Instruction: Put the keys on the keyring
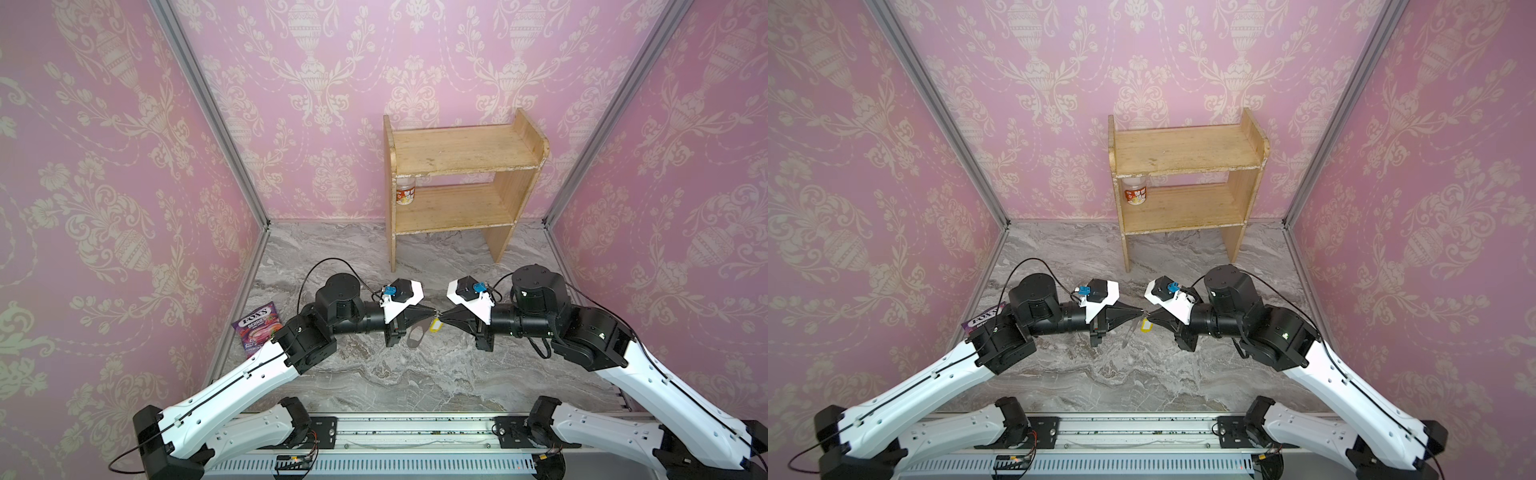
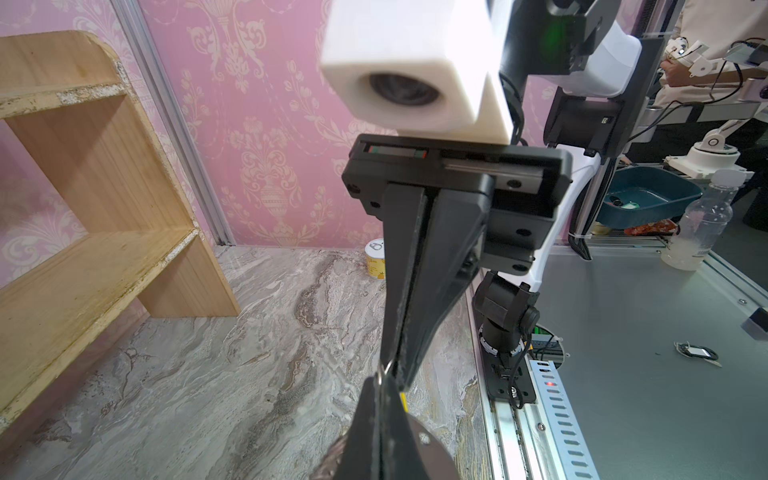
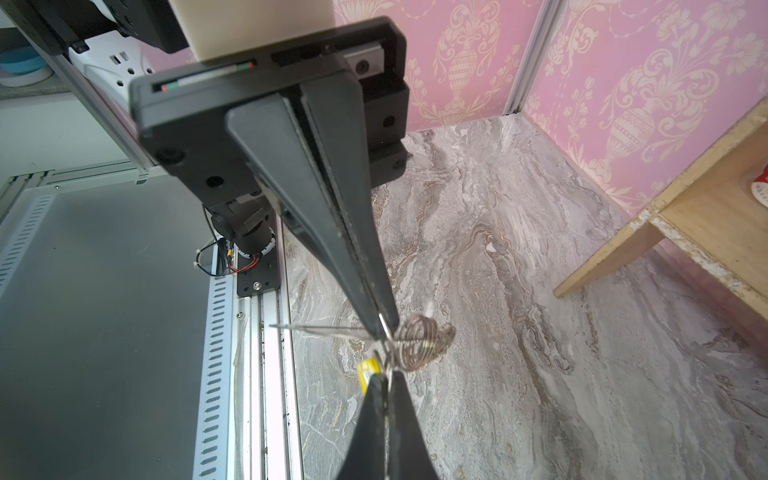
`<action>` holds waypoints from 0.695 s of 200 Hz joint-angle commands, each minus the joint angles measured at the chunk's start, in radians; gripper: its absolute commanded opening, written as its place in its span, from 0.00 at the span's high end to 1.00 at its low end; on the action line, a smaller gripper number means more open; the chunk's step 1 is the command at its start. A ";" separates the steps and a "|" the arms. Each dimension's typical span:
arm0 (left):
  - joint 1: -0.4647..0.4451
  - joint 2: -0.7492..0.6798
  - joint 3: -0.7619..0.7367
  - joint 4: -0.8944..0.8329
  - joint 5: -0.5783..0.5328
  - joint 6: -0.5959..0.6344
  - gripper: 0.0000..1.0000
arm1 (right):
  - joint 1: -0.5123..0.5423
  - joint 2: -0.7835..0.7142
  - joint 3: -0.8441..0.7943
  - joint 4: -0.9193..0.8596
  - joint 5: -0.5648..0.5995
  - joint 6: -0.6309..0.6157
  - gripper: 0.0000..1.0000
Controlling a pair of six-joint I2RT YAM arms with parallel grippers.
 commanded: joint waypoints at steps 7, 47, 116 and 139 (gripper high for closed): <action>-0.005 -0.012 -0.031 0.149 -0.008 -0.066 1.00 | -0.008 -0.021 -0.026 0.036 -0.021 0.027 1.00; -0.005 -0.004 -0.119 0.421 -0.053 -0.163 1.00 | -0.007 -0.050 -0.113 0.142 -0.054 0.086 1.00; -0.012 0.090 -0.187 0.734 -0.039 -0.282 1.00 | 0.006 -0.032 -0.179 0.317 -0.073 0.141 1.00; -0.014 0.103 -0.198 0.755 -0.035 -0.291 1.00 | 0.006 -0.025 -0.180 0.326 -0.066 0.143 1.00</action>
